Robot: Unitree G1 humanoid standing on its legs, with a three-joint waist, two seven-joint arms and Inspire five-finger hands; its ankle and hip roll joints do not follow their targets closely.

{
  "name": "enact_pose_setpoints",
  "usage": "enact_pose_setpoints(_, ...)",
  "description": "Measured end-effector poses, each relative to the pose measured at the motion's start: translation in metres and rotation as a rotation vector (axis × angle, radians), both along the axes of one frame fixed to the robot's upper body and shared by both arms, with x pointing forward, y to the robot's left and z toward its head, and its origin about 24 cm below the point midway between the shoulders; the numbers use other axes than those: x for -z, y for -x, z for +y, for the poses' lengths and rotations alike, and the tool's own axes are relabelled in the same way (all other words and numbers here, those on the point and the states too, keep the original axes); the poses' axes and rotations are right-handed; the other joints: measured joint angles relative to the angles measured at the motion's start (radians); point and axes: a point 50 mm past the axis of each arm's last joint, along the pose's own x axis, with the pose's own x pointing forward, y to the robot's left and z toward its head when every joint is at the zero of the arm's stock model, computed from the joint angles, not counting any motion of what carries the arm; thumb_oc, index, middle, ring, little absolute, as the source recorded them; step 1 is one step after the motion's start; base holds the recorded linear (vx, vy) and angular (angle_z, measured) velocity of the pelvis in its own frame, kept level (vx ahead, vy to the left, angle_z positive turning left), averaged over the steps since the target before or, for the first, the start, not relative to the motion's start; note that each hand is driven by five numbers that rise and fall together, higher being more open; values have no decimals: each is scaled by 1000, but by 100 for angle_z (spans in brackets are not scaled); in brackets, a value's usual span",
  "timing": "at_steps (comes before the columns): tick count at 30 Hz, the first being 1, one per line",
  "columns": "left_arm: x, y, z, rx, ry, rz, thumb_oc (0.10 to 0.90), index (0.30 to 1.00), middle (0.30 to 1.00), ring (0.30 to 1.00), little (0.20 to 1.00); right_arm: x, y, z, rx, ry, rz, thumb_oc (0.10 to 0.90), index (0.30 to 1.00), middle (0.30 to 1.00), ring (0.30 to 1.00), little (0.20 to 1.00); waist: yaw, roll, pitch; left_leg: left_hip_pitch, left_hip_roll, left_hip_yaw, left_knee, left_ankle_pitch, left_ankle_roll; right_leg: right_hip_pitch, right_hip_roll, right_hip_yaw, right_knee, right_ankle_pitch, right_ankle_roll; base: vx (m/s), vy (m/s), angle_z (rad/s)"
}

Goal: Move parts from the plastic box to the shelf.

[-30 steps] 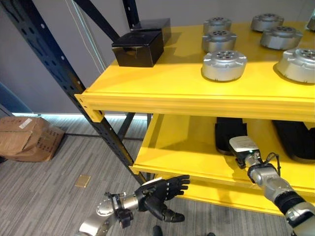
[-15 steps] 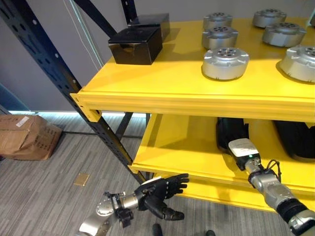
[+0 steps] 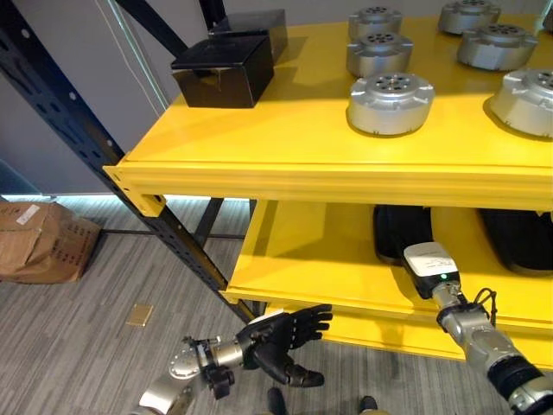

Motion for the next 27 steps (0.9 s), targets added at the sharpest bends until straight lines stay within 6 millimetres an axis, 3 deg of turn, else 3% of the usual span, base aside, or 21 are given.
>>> enact_pose_setpoints(7,-5,0,-3,9,12,-21,900,1000,1000,1000,1000,-12,10,12,-70,-126,-138,900,1000,1000,1000,1000,-7,20,9,7,0,16,0,2,-4,-3,-1,16,0,0,0,-24,12,-6)
enact_pose_setpoints(15,-6,-2,-12,-28,46,-36,900,1000,1000,1000,1000,-30,21,38,-195,-296,-271,900,1000,1000,1000,1000,-56,53,19,7,1,22,0,-10,1,-7,-2,23,-6,-6,8,-31,-6,-3)
enact_pose_setpoints(21,-7,1,-13,-45,58,-46,900,1000,1000,1000,1000,-43,33,34,-204,-365,-318,900,1000,1000,1000,1000,-69,71,21,9,0,45,1,-9,-10,-21,-5,48,0,-2,4,-22,-9,-12)
enact_pose_setpoints(27,-9,0,-12,-67,58,-61,900,1000,1000,1000,1000,-41,45,27,-163,-437,-300,900,1000,1000,1000,1000,-84,73,23,11,3,50,5,-9,-10,-24,-2,55,0,-13,13,-15,-72,-4)
